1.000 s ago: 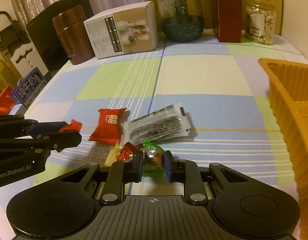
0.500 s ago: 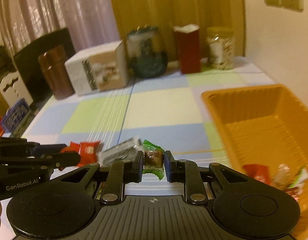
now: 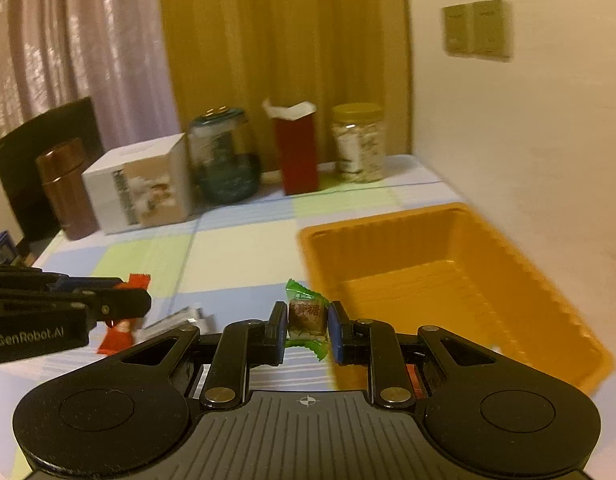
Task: Organize snacks
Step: 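Carry both candies over the orange tray and open both tools to release them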
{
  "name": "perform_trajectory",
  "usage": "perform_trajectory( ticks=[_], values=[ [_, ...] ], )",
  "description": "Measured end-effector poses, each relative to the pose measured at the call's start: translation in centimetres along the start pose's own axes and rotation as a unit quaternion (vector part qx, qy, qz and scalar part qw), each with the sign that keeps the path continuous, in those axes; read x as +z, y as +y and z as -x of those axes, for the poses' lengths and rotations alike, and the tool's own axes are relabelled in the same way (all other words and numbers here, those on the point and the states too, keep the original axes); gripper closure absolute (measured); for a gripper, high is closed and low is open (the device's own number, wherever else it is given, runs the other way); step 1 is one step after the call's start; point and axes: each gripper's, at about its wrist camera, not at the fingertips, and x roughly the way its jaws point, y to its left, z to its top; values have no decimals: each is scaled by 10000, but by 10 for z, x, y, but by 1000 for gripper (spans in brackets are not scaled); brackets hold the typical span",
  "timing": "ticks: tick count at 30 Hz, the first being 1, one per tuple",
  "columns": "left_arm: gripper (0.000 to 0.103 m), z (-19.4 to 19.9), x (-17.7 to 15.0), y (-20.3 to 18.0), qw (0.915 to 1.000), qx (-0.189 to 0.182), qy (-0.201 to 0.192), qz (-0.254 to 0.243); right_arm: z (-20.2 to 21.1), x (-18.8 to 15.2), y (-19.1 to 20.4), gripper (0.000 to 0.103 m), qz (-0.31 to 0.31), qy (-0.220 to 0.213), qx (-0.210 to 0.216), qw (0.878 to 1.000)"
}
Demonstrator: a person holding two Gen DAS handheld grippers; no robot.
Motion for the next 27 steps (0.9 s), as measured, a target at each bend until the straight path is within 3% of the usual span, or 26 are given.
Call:
perform_trajectory(
  ticks=[13, 27],
  values=[
    [81, -18, 15, -69, 9982, -551, -76, -237, 31, -7, -80, 81, -701, -211, -1079, 9915],
    [81, -54, 17, -110, 9958, -845, 48, -363, 42, -13, -118, 81, -1076, -190, -1300, 9855]
  ],
)
